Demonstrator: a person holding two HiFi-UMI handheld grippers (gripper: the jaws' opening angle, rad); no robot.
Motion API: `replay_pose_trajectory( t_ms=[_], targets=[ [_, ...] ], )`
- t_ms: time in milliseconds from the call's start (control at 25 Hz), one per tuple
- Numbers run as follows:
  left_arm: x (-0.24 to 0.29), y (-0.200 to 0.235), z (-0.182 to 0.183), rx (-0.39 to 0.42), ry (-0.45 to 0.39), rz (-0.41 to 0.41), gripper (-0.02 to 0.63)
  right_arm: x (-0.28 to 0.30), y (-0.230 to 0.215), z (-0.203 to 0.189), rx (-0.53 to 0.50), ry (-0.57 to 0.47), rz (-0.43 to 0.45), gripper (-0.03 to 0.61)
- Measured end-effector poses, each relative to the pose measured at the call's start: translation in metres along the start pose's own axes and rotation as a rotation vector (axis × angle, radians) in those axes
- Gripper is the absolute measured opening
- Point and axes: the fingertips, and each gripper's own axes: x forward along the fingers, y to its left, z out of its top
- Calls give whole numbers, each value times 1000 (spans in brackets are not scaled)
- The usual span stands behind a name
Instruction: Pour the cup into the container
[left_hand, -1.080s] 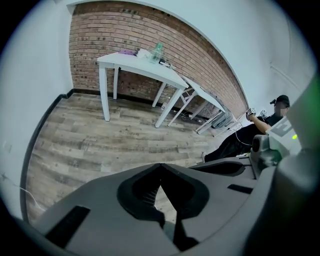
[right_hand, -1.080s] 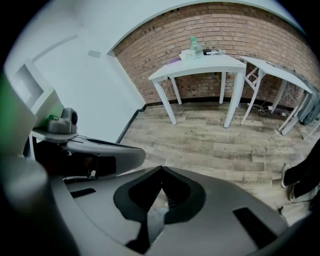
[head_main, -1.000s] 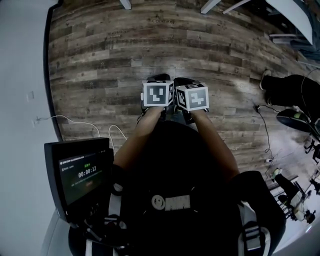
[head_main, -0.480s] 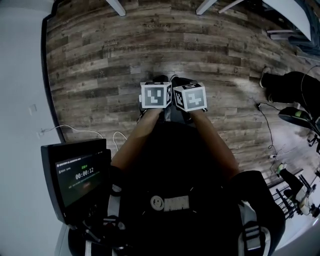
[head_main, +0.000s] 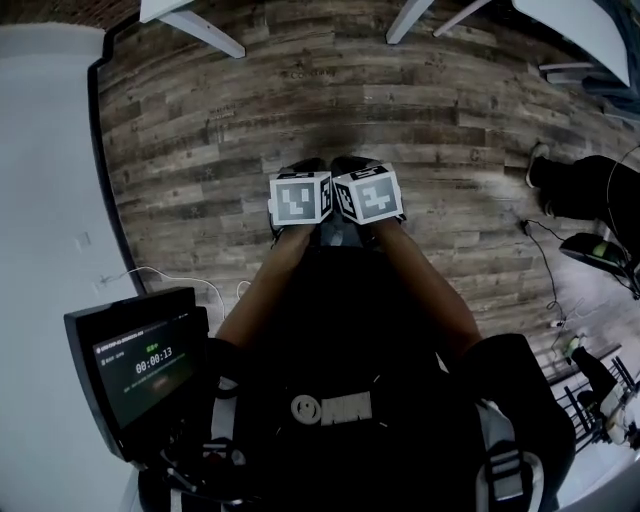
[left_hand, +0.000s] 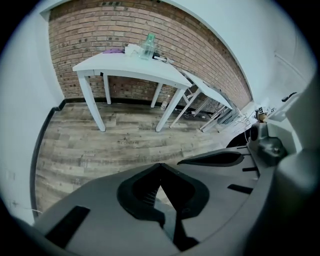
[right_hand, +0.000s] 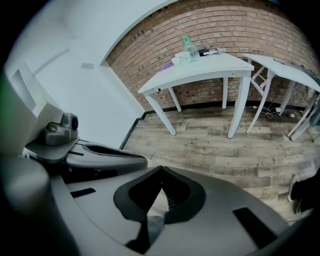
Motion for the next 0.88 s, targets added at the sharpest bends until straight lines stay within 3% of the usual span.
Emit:
replay_pose_trajectory(
  t_ms=[360,600,880],
  targets=[
    [9,2,38,-15,13,58,0,8,-15,35,1,12,63,5],
    [14,8,51,-22,6,43,0,22,-20,44,1,6,64,5],
    [23,33,89,-1,11,-29,0,38,-15,87,46,6,13,5]
  ],
)
